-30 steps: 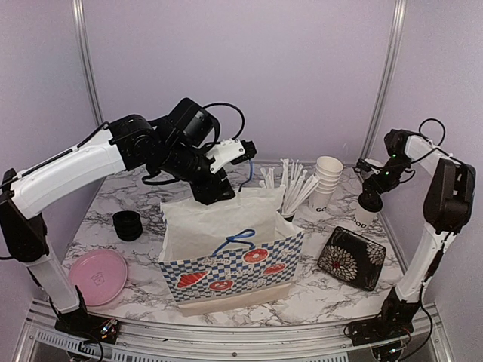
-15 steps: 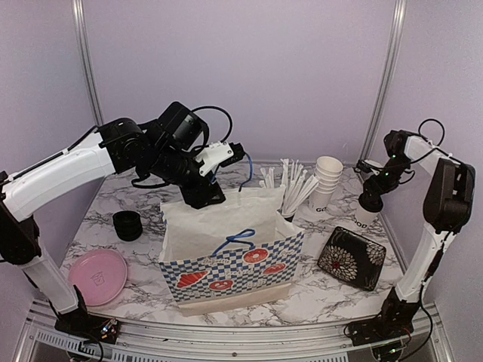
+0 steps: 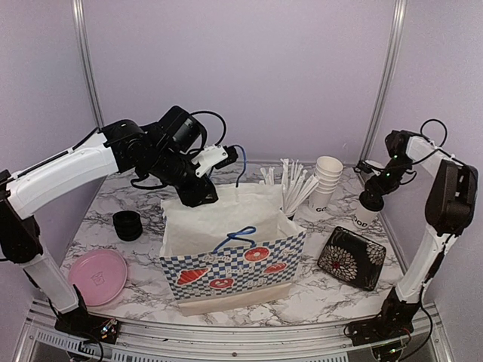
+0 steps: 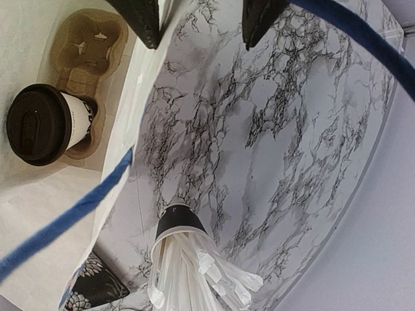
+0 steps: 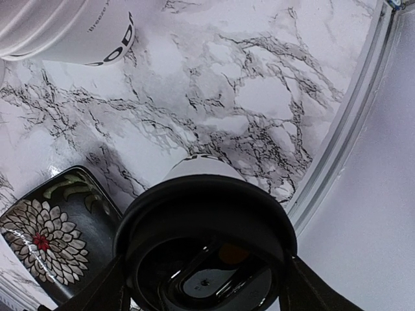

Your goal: Pack the takeout coffee

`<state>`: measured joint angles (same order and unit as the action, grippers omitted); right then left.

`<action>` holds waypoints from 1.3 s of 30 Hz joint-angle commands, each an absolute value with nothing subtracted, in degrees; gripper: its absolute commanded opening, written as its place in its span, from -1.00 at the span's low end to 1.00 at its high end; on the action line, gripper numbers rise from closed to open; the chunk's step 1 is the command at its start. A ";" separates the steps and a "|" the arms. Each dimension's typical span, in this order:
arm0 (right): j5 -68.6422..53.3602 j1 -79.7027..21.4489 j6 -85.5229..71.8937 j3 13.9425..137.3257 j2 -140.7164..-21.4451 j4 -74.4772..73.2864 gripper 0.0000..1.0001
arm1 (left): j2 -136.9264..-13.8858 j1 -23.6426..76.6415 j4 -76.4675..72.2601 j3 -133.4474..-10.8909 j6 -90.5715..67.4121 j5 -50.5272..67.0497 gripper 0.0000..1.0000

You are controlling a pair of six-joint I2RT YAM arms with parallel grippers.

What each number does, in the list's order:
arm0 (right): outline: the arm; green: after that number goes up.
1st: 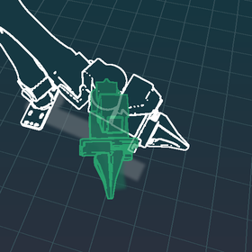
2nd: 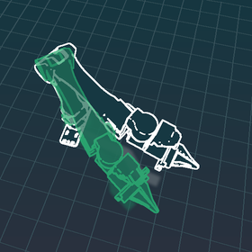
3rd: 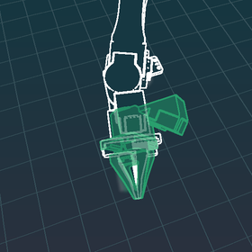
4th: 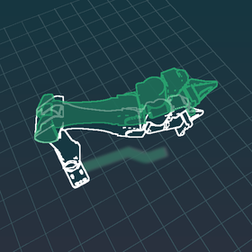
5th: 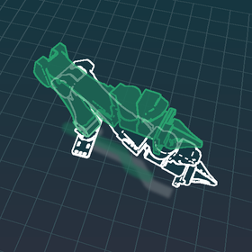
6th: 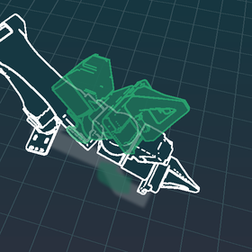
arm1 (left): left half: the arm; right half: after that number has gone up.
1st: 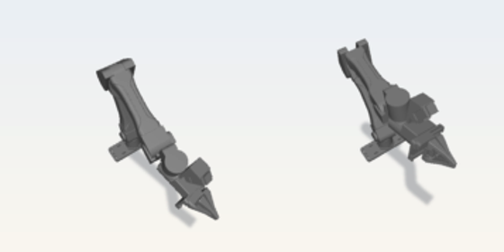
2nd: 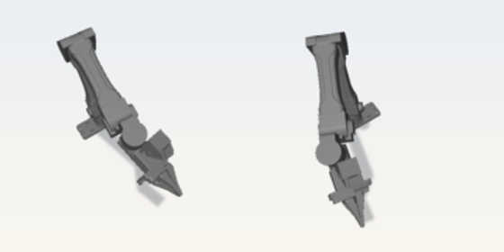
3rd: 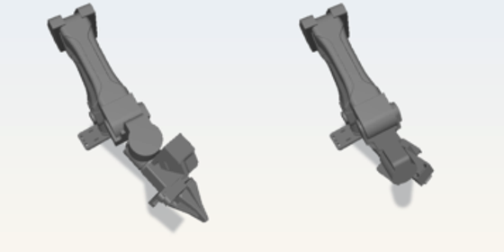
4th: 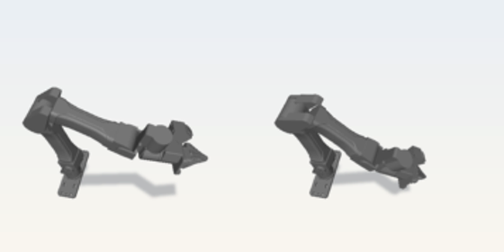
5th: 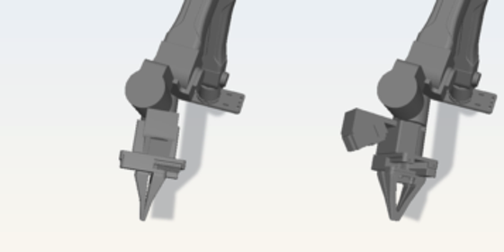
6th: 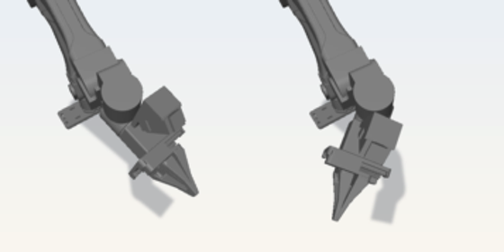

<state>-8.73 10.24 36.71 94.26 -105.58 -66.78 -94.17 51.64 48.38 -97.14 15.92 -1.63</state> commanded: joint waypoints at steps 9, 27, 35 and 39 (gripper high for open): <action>-16.73 9.98 40.63 90.50 -92.80 -69.14 0.36 | -99.18 49.00 49.92 -102.40 16.78 5.18 -0.71; -27.09 -14.24 50.49 75.58 -73.06 -74.16 0.35 | -105.36 44.70 49.92 -109.46 18.37 2.16 -0.96; -30.53 -24.57 52.79 74.53 -70.14 -76.67 0.35 | -103.41 44.78 50.89 -110.62 16.62 2.37 -0.14; -31.44 -30.78 53.52 75.99 -70.67 -77.34 0.34 | -97.71 45.09 51.74 -107.45 15.84 0.46 0.10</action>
